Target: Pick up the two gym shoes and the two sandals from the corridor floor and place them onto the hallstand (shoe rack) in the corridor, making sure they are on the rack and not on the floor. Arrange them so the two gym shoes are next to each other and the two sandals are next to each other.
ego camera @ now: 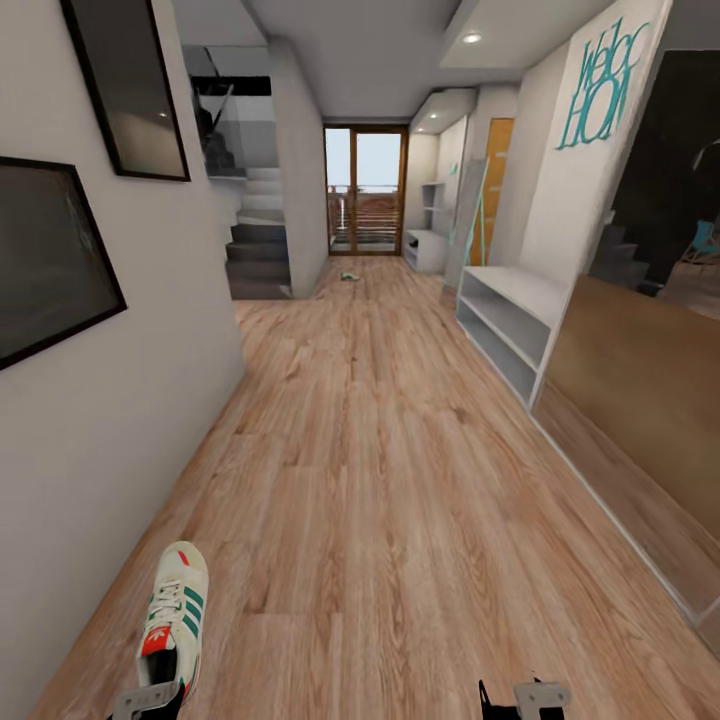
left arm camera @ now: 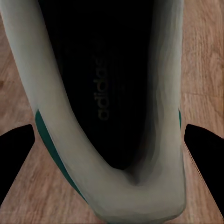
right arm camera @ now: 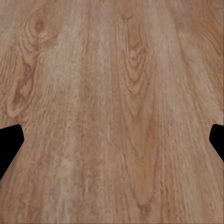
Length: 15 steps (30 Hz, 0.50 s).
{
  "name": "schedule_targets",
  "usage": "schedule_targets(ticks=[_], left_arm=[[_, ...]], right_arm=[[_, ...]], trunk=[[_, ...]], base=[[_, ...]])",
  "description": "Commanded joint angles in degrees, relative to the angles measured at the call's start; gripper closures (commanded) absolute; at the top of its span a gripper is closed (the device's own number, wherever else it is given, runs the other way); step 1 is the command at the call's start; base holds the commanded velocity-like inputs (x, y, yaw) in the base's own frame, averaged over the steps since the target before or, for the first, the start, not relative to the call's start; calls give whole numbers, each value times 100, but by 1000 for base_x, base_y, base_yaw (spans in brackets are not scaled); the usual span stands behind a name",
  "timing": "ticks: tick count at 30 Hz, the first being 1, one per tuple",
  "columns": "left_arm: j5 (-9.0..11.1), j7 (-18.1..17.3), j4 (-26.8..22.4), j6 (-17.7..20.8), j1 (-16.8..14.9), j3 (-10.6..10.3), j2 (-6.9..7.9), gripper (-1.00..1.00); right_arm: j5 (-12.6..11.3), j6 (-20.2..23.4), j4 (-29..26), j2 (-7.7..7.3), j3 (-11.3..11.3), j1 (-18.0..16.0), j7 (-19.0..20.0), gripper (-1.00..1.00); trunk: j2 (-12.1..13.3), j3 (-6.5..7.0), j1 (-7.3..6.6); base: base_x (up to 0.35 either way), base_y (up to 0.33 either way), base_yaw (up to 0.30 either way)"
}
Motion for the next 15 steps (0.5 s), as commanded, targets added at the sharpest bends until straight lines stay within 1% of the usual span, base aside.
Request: schedule_targets(ticks=[1, 15], left_arm=[[27, -56, 4, -4, -5, 35, -1, 100], [29, -56, 4, -4, -5, 35, -3, 100]], right_arm=[[21, -5, 3, -6, 46, -4, -57, -100], [21, -5, 7, -15, 34, -4, -61, -100]], trunk=[[-2, -5, 2], [-2, -5, 2]], base=[[339, 0, 3], [340, 0, 1]])
